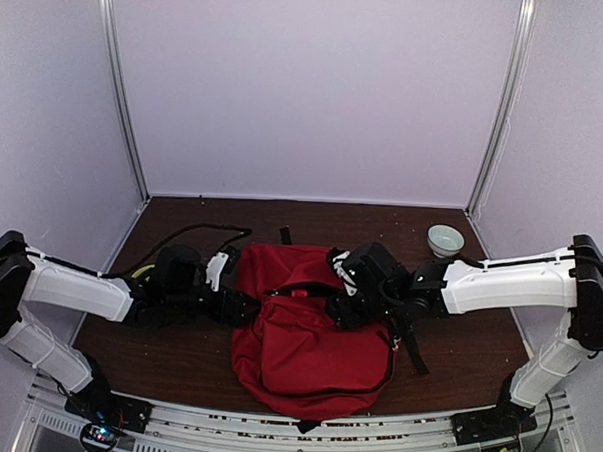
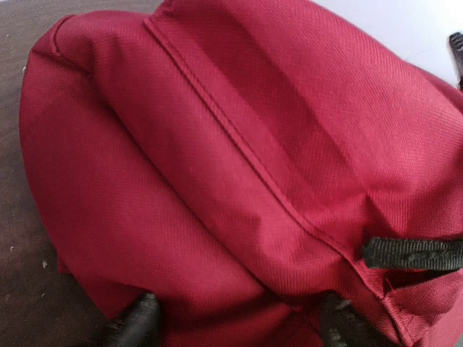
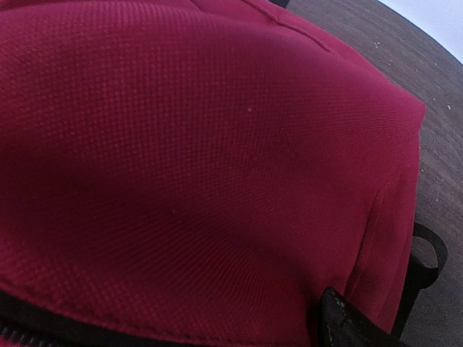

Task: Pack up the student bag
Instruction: Grab the lower front pocket of the bag.

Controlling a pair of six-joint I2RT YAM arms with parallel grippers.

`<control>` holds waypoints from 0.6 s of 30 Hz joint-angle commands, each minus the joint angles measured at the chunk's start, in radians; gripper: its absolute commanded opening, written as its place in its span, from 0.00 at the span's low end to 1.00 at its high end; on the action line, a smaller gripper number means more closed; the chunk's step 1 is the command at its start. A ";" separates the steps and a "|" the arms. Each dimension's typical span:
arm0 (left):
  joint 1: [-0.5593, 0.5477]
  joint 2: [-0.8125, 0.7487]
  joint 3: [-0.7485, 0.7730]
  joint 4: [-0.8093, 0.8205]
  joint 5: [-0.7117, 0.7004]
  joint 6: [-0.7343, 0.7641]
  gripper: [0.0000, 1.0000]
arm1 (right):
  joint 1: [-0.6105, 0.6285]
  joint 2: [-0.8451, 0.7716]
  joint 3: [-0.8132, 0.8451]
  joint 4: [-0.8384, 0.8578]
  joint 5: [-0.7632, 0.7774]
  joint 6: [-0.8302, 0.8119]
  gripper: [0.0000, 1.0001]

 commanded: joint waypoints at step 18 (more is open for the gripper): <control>-0.062 0.102 0.039 0.319 0.120 -0.054 0.00 | -0.001 -0.410 -0.051 -0.104 -0.049 -0.232 0.57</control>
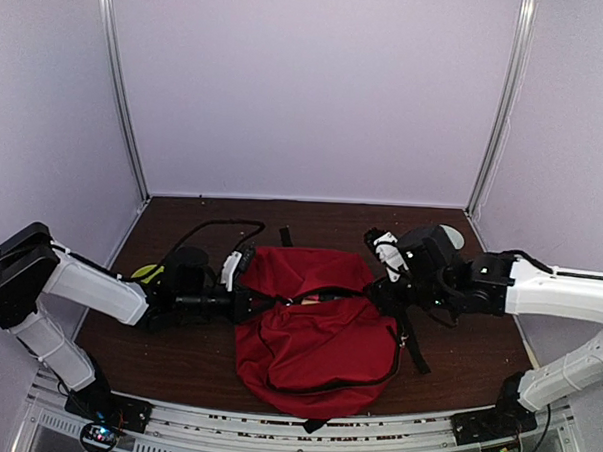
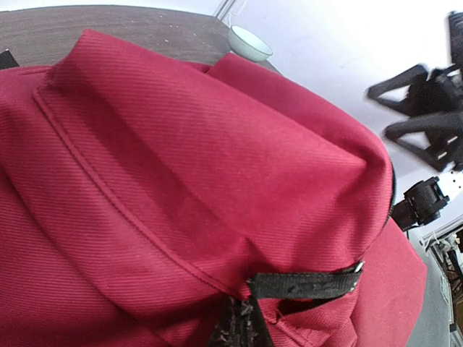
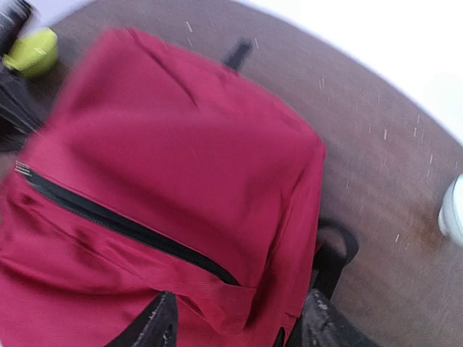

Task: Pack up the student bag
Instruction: Grab the lower front pocket of the bag.

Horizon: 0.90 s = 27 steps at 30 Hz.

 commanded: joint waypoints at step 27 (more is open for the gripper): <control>-0.012 -0.333 -0.048 -0.437 -0.335 0.092 0.12 | 0.211 0.688 0.718 -0.273 -0.033 -0.107 0.34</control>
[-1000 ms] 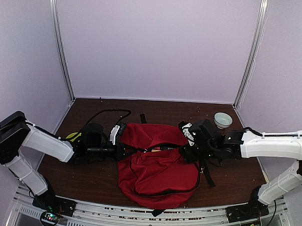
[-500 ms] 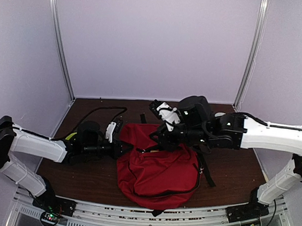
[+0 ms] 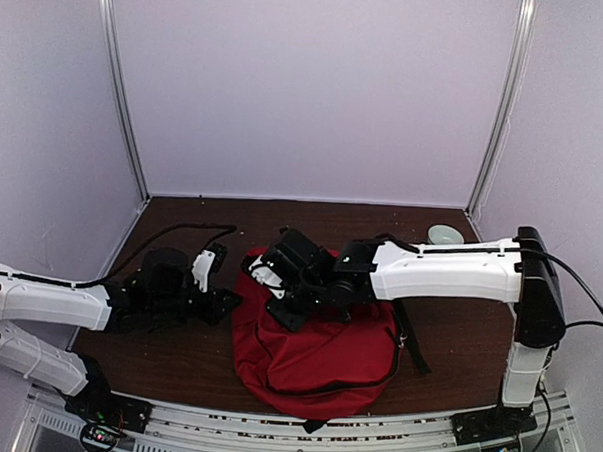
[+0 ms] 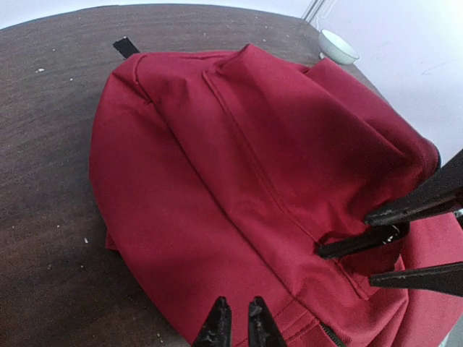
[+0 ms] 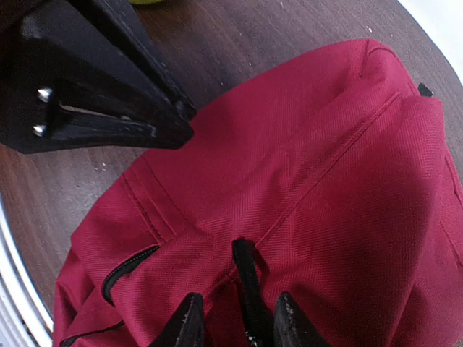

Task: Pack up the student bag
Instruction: Grab the lower front pocket of the bag.

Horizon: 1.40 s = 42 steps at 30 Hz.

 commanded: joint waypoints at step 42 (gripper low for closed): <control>-0.030 -0.024 -0.017 0.082 0.072 0.105 0.39 | -0.052 -0.120 -0.056 0.058 -0.096 0.113 0.00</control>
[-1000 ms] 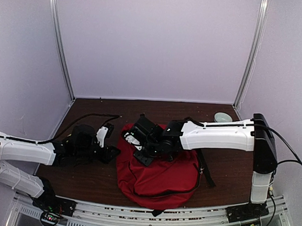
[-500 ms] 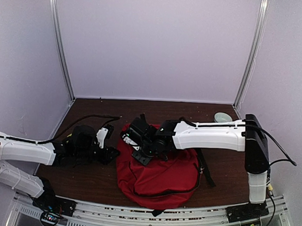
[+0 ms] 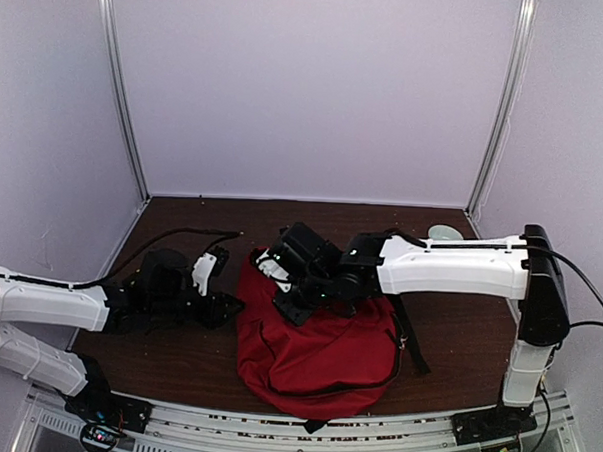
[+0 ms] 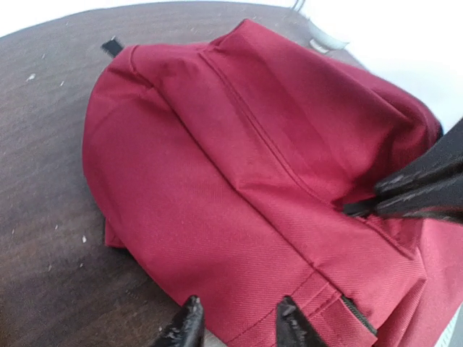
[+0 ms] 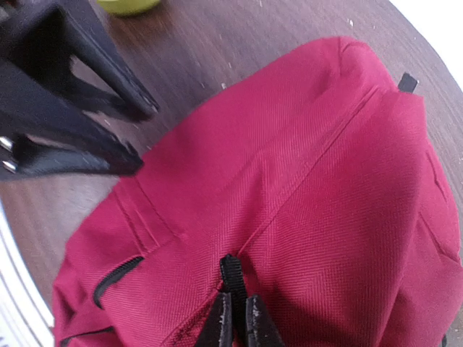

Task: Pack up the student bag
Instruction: Grab the lower front pocket of the bag, then grab the student bag from the lower front pocket.

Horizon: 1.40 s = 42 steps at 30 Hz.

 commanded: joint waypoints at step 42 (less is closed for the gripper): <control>-0.212 0.254 0.110 0.430 -0.053 0.363 0.00 | -0.182 -0.365 -0.528 0.639 -0.343 0.498 0.00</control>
